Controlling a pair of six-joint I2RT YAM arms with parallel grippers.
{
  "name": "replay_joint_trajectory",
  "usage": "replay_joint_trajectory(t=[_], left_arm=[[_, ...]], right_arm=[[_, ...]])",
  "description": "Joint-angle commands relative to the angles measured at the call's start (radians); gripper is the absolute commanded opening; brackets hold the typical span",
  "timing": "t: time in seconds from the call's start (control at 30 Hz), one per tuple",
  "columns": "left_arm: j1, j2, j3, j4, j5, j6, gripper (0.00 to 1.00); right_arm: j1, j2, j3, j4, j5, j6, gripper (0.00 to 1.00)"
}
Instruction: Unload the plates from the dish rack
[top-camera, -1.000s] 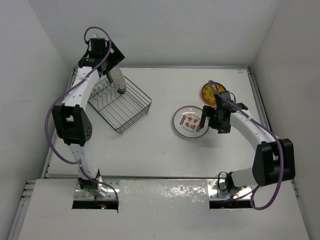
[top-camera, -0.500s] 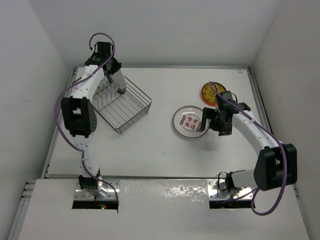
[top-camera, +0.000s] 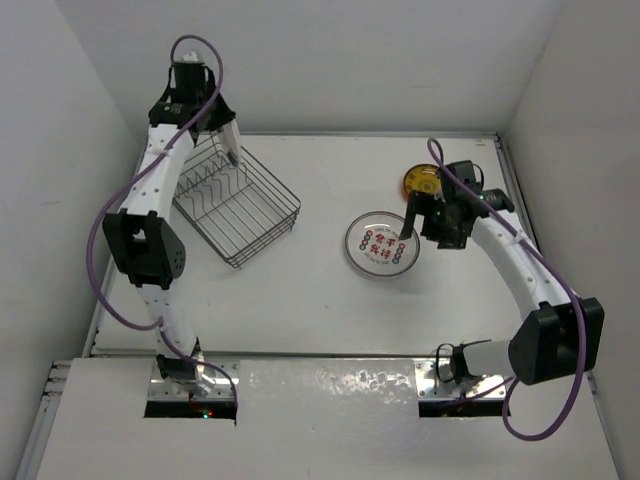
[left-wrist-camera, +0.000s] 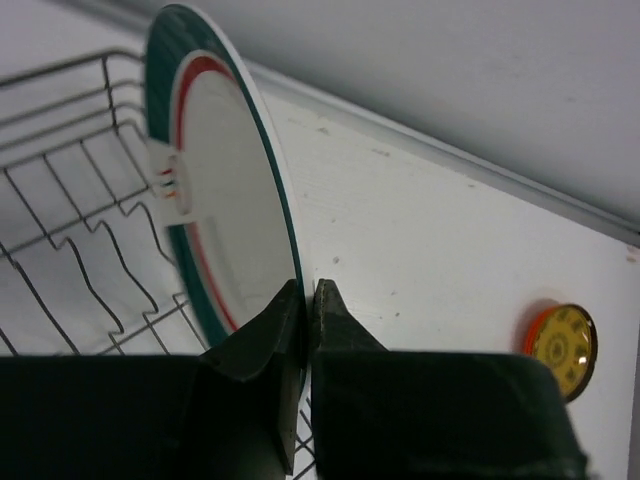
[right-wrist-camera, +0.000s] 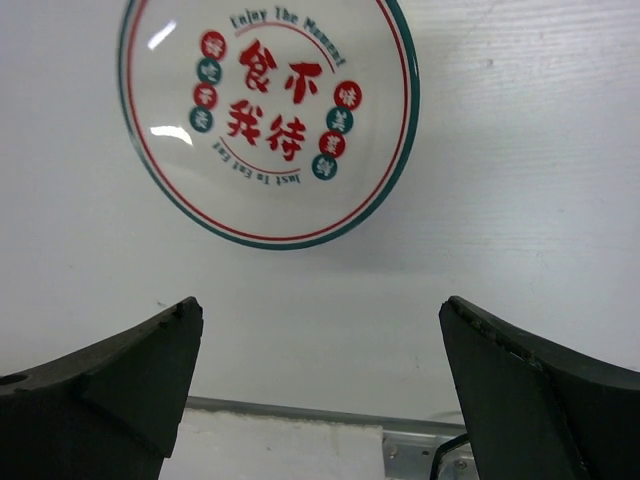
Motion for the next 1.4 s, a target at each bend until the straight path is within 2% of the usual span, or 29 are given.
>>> replay_joint_trajectory(t=[0.0, 0.07, 0.13, 0.17, 0.23, 0.27, 0.3, 0.37, 0.4, 0.47, 0.5, 0.6, 0.77, 0.97, 1.0, 1.07, 1.1, 1.13, 1.17, 1.2, 1.23, 1.27, 1.3, 1.37], left_arm=[[0.007, -0.157, 0.087, 0.084, 0.127, 0.189, 0.0], [-0.008, -0.214, 0.044, 0.117, 0.207, 0.285, 0.0], [-0.088, -0.301, -0.026, 0.182, 0.233, 0.385, 0.0], [-0.178, -0.326, -0.102, 0.201, 0.217, 0.505, 0.0], [-0.287, -0.384, -0.196, 0.203, 0.198, 0.656, 0.0], [-0.347, -0.396, -0.224, 0.2, 0.128, 0.786, 0.0], [-0.469, -0.404, -0.252, 0.194, 0.077, 0.84, 0.0], [-0.577, -0.4, -0.318, 0.158, -0.079, 0.98, 0.0], [-0.661, -0.392, -0.338, 0.134, -0.121, 1.006, 0.0], [-0.732, -0.4, -0.431, 0.15, -0.229, 1.058, 0.0], [-0.793, -0.41, -0.466, 0.179, -0.248, 1.068, 0.0], [-0.866, -0.407, -0.507, 0.163, -0.265, 1.068, 0.0], [-0.94, -0.375, -0.487, 0.17, -0.27, 1.071, 0.0], [-0.973, -0.315, -0.433, 0.184, -0.282, 1.08, 0.0], [-0.975, -0.308, -0.43, 0.19, -0.284, 1.08, 0.0], [-0.977, -0.303, -0.427, 0.209, -0.276, 1.074, 0.0], [-0.977, -0.301, -0.428, 0.215, -0.275, 1.073, 0.0], [-0.978, -0.301, -0.428, 0.221, -0.272, 1.06, 0.01], [-0.978, -0.303, -0.428, 0.226, -0.268, 1.051, 0.07], [-0.978, -0.303, -0.427, 0.226, -0.273, 1.036, 0.29], [-0.978, -0.305, -0.428, 0.226, -0.285, 1.022, 0.48], [-0.977, -0.311, -0.436, 0.229, -0.305, 1.005, 0.91], [-0.977, -0.318, -0.439, 0.229, -0.325, 0.969, 1.0], [-0.973, -0.37, -0.46, 0.221, -0.368, 0.921, 1.0]], right_arm=[[0.0, 0.002, 0.141, -0.029, -0.007, 0.024, 0.99], [-0.002, 0.018, 0.196, -0.049, -0.03, 0.053, 0.99], [-0.003, 0.045, 0.279, -0.04, -0.065, 0.084, 0.99], [-0.003, 0.056, 0.337, -0.029, -0.111, 0.125, 0.99], [-0.008, 0.099, 0.403, 0.009, -0.165, 0.179, 0.99], [-0.01, 0.113, 0.466, 0.021, -0.19, 0.238, 0.99], [-0.011, 0.131, 0.503, 0.029, -0.219, 0.272, 0.99], [-0.016, 0.176, 0.584, 0.034, -0.23, 0.356, 0.99], [-0.017, 0.186, 0.61, 0.029, -0.228, 0.374, 0.99], [-0.017, 0.212, 0.65, 0.012, -0.205, 0.404, 0.99], [-0.019, 0.219, 0.663, 0.003, -0.202, 0.411, 0.99], [-0.016, 0.239, 0.62, -0.003, -0.231, 0.411, 0.99], [0.0, 0.239, 0.449, 0.051, -0.366, 0.388, 0.97], [0.01, 0.208, 0.312, 0.147, -0.457, 0.397, 0.87], [0.01, 0.191, 0.29, 0.172, -0.472, 0.403, 0.84], [0.009, 0.174, 0.203, 0.288, -0.532, 0.463, 0.61], [0.009, 0.165, 0.174, 0.328, -0.539, 0.484, 0.46], [0.004, 0.153, 0.142, 0.353, -0.54, 0.51, 0.03], [0.004, 0.153, 0.141, 0.348, -0.521, 0.507, 0.0], [-0.017, 0.153, 0.149, 0.338, -0.509, 0.478, 0.0], [-0.028, 0.151, 0.152, 0.322, -0.488, 0.458, 0.0], [-0.045, 0.15, 0.151, 0.289, -0.463, 0.441, 0.0], [-0.08, 0.142, 0.14, 0.285, -0.425, 0.414, 0.0], [-0.121, 0.107, 0.065, 0.331, -0.403, 0.397, 0.0]])
